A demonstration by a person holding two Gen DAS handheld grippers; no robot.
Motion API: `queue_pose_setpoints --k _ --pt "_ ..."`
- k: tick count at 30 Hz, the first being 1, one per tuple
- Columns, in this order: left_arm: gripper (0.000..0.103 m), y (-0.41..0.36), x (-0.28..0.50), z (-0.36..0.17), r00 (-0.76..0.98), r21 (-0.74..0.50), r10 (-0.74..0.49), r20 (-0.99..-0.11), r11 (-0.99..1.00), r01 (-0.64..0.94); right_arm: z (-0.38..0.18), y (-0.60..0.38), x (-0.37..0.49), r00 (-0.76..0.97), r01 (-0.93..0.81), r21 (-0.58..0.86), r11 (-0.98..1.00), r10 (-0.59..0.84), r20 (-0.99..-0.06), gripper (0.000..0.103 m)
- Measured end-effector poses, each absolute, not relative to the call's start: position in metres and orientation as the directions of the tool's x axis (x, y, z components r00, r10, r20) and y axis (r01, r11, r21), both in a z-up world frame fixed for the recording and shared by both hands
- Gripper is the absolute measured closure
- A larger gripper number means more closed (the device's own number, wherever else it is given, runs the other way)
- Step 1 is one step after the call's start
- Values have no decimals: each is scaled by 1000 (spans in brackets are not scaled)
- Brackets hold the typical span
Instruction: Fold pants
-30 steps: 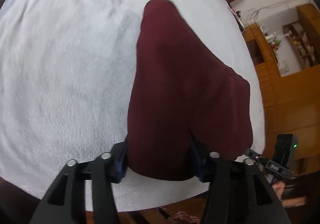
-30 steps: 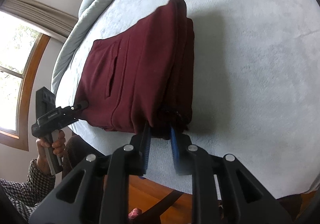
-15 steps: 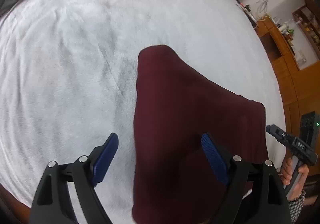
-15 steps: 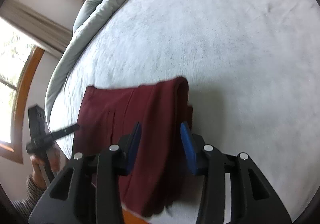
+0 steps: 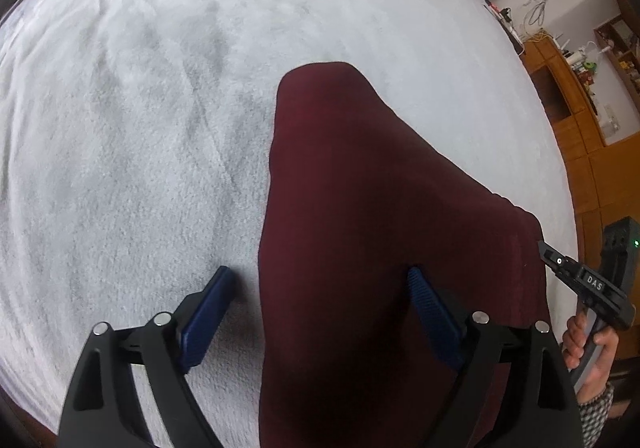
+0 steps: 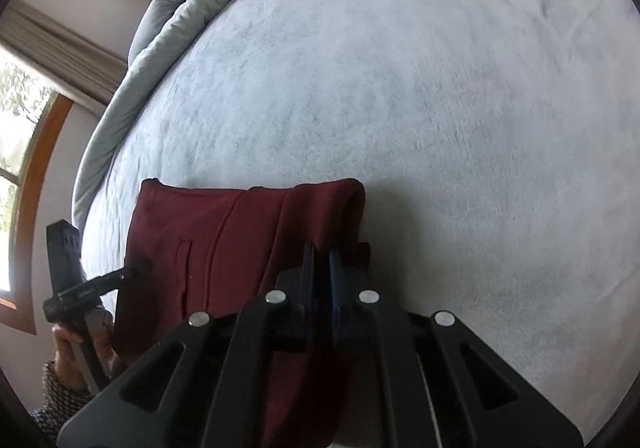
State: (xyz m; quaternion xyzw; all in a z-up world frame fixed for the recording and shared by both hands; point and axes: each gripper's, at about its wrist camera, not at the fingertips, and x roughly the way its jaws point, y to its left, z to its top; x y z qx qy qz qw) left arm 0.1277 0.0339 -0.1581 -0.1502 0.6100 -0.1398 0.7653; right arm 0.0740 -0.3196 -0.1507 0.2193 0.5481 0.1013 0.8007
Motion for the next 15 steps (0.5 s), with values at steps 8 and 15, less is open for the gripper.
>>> queue_pose_setpoints --k 8,15 --pt "15 59 103 -142 185 -503 -495 -849 864 7 -126 -328 31 422 50 541 840 473 -774 63" --pt "15 68 66 -142 190 -507 -505 -842 861 44 -127 -325 -25 382 57 558 828 498 -779 57"
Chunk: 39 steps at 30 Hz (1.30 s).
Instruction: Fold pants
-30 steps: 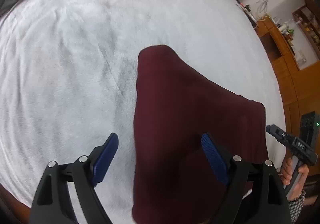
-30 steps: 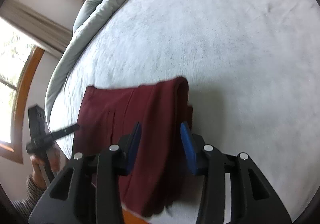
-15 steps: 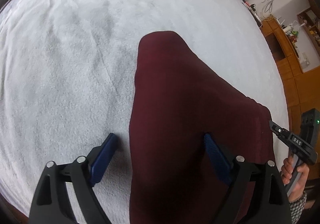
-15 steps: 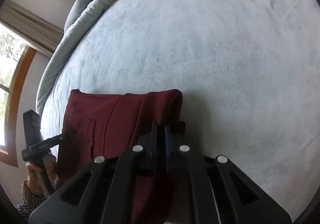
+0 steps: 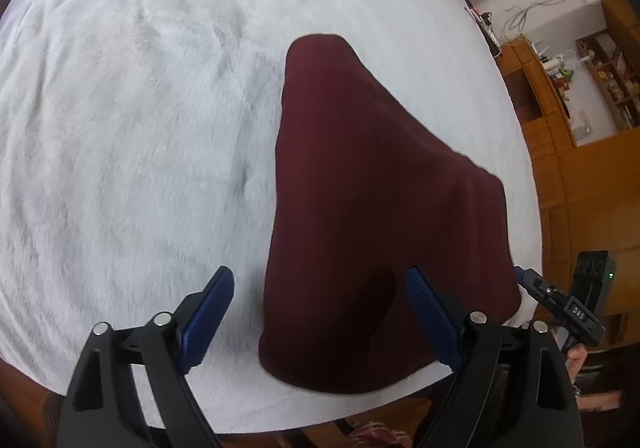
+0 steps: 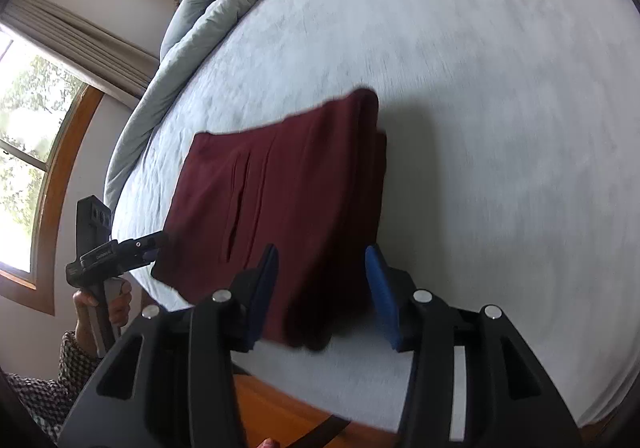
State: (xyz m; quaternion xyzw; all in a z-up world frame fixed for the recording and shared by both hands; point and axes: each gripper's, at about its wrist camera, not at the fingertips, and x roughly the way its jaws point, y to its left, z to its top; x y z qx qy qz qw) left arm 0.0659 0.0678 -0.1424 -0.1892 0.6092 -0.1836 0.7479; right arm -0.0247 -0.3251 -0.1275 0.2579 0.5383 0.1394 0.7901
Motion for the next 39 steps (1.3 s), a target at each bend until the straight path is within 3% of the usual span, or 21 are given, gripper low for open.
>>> queue_pose_setpoints --k 2,4,10,22,24,26,28,29,30,31,33,34,36,39 --pt "15 66 59 -143 209 -484 -487 -848 872 67 -129 -325 -34 385 73 577 813 511 -769 54" --pt "15 59 57 -143 210 -476 -483 -850 875 89 -129 -322 -39 399 81 584 807 511 -761 45" --pt "13 36 68 -145 203 -404 -432 -879 900 165 -140 -311 -35 378 103 535 838 465 -801 37" --pt "6 26 88 -162 99 -454 -475 -875 874 174 -183 -303 -7 302 125 621 773 567 -767 14" --pt "5 25 89 -164 81 -465 -483 -872 868 172 -188 -302 -3 305 109 646 755 593 -745 14" --pt "5 26 90 -164 70 -463 -480 -874 868 178 -190 -300 2 311 99 659 746 606 -732 16" --pt "6 20 93 -163 61 -465 -481 -875 868 174 -191 -298 6 310 87 668 739 617 -723 24" --pt "10 22 93 -162 60 -468 -482 -874 868 166 -191 -297 7 311 87 666 741 615 -724 28" --pt "15 17 96 -160 67 -469 -484 -873 869 156 -189 -297 7 314 82 670 738 619 -720 39" --pt "25 19 96 -158 76 -471 -485 -871 870 148 -185 -299 6 327 78 679 730 625 -709 50" --pt "40 25 93 -154 101 -468 -480 -872 876 119 -179 -301 1 348 69 700 711 640 -685 60" --pt "51 27 91 -151 115 -466 -478 -871 877 120 -172 -301 -2 363 52 706 706 645 -672 63" --pt "61 30 86 -144 150 -466 -483 -863 874 135 -159 -298 -7 380 19 701 713 643 -665 65" --pt "68 42 78 -134 183 -496 -517 -836 855 150 -140 -296 -12 406 -14 708 706 651 -641 66"
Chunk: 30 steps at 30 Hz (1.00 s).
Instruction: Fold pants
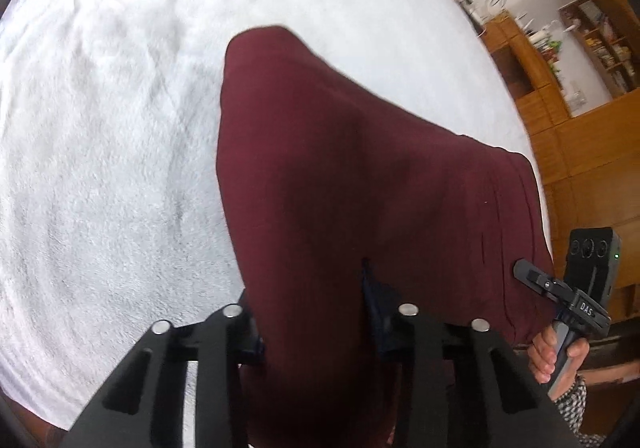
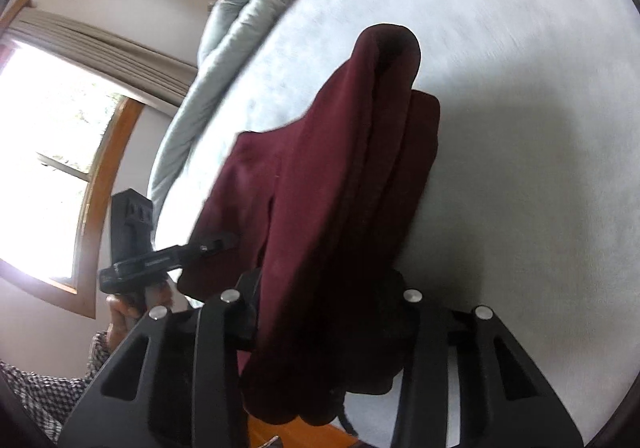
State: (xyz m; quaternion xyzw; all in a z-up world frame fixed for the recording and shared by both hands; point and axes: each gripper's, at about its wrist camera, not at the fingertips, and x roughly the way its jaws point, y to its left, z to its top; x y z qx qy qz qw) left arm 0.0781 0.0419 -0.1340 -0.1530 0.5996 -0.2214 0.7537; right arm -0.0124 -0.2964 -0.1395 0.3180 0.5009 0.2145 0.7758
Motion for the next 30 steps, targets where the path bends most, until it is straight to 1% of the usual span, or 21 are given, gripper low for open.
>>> queue_pose_setpoints --k 6,9,13,17,19,21,22,23,24,25,26,27,29,30 --pt "71 34 84 -94 256 -572 -610 -750 792 212 -93 -303 -9 458 -90 666 741 624 -633 67" --pt "71 23 94 -79 304 -569 -626 -718 779 263 -70 -323 1 501 -115 637 763 598 -626 67" --pt "71 13 123 -68 357 -576 -644 -677 765 286 -58 -352 28 541 -116 616 779 569 -619 67" --pt "71 -12 160 -85 382 -541 -612 -693 791 286 -76 -379 65 553 -101 590 801 538 -637 67" --pt "71 -23 175 -107 360 -514 -580 -731 815 267 -104 -391 85 528 -50 600 798 531 -663 66" --pt "70 -28 181 -133 326 -472 -532 -782 846 249 -139 -396 99 483 15 590 807 511 -711 65" --pt "67 -35 183 -141 318 -454 -513 -798 857 243 -158 -399 103 459 47 563 825 483 -746 60" --pt "64 -34 183 -150 316 -451 -509 -801 859 241 -169 -404 103 457 61 581 811 495 -739 59" --pt "62 -31 182 -154 318 -454 -512 -798 858 241 -177 -413 101 468 77 638 766 537 -702 57" --pt "60 -31 182 -155 318 -452 -511 -798 858 244 -178 -415 99 473 77 651 755 547 -691 56" --pt "56 -30 180 -155 318 -441 -504 -803 861 252 -176 -414 98 475 67 642 763 542 -694 54" --pt "52 -42 180 -153 319 -422 -488 -812 870 254 -172 -411 98 476 50 617 785 525 -706 49" --pt "36 -49 176 -150 329 -382 -447 -832 891 244 -165 -405 94 470 46 581 812 496 -730 43" --pt "31 -49 175 -148 336 -368 -428 -839 901 230 -161 -407 92 470 54 576 815 489 -735 41"
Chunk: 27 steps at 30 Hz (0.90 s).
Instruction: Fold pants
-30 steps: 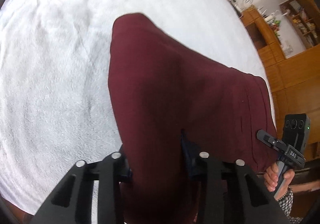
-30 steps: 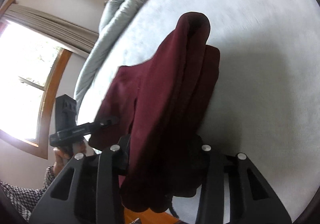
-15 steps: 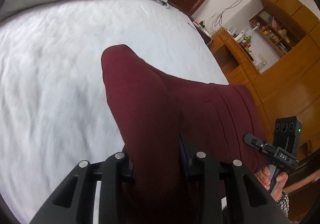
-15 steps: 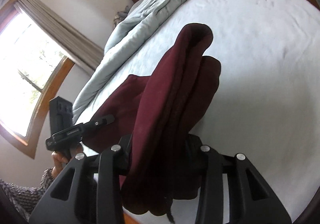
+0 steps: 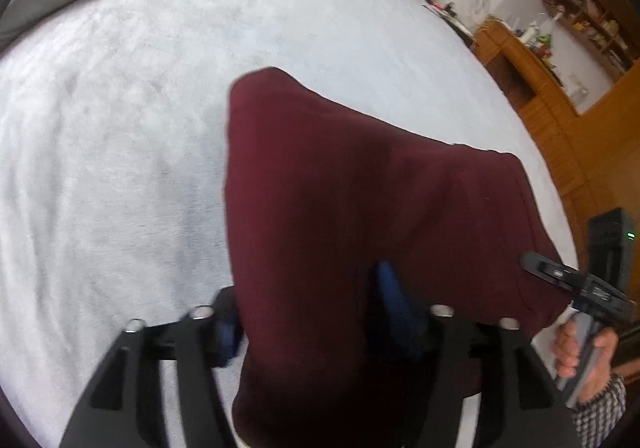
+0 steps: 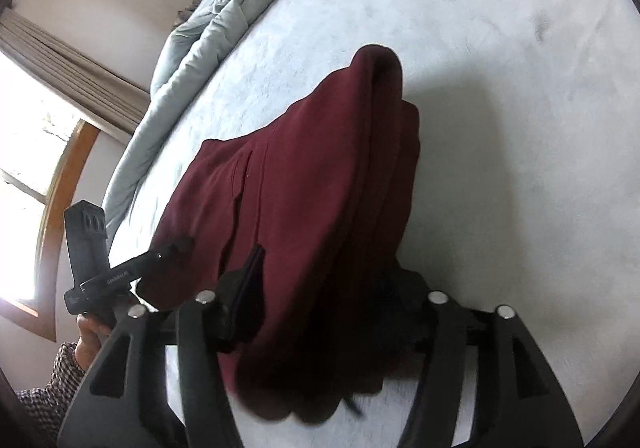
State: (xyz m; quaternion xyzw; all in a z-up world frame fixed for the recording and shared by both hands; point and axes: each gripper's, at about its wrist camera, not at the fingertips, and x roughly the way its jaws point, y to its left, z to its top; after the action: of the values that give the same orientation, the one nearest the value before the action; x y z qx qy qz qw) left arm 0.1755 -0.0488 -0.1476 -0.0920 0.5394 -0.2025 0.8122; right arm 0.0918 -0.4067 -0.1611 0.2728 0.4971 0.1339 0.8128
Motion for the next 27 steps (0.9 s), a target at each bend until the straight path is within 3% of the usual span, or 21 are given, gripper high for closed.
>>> queue_pose_setpoints --k 2,8,10,13,14,15,18,21,24,27 --pt "18 -44 169 -145 338 -328 -381 -861 922 206 -147 -415 76 501 65 567 821 465 -730 41" --pt "15 -31 126 -130 371 -307 -352 -859 935 177 -119 -408 34 517 58 590 805 482 -708 42" --pt "15 -33 126 -128 390 -294 -334 -858 942 161 -117 -398 28 503 52 581 812 481 -718 53" --pt "14 -37 130 -130 401 -278 -313 -861 950 146 -118 -380 39 496 36 578 815 488 -719 57" --pt "14 -40 131 -132 388 -275 -310 -868 950 145 -119 -376 43 498 34 559 828 471 -728 63" --pt "14 -42 131 -133 382 -274 -309 -871 951 143 -119 -372 46 493 29 543 839 461 -738 77" --pt "14 -43 133 -133 377 -275 -309 -873 951 144 -108 -368 48 507 -17 540 842 472 -721 87" --pt "11 -46 131 -131 385 -282 -322 -865 946 159 -100 -370 36 512 -14 506 863 441 -737 89" --pt "10 -48 131 -141 365 -277 -320 -874 946 165 -128 -377 33 458 48 487 872 414 -787 89" --pt "9 -47 131 -148 350 -301 -336 -874 942 152 -140 -381 29 461 77 524 848 436 -773 89"
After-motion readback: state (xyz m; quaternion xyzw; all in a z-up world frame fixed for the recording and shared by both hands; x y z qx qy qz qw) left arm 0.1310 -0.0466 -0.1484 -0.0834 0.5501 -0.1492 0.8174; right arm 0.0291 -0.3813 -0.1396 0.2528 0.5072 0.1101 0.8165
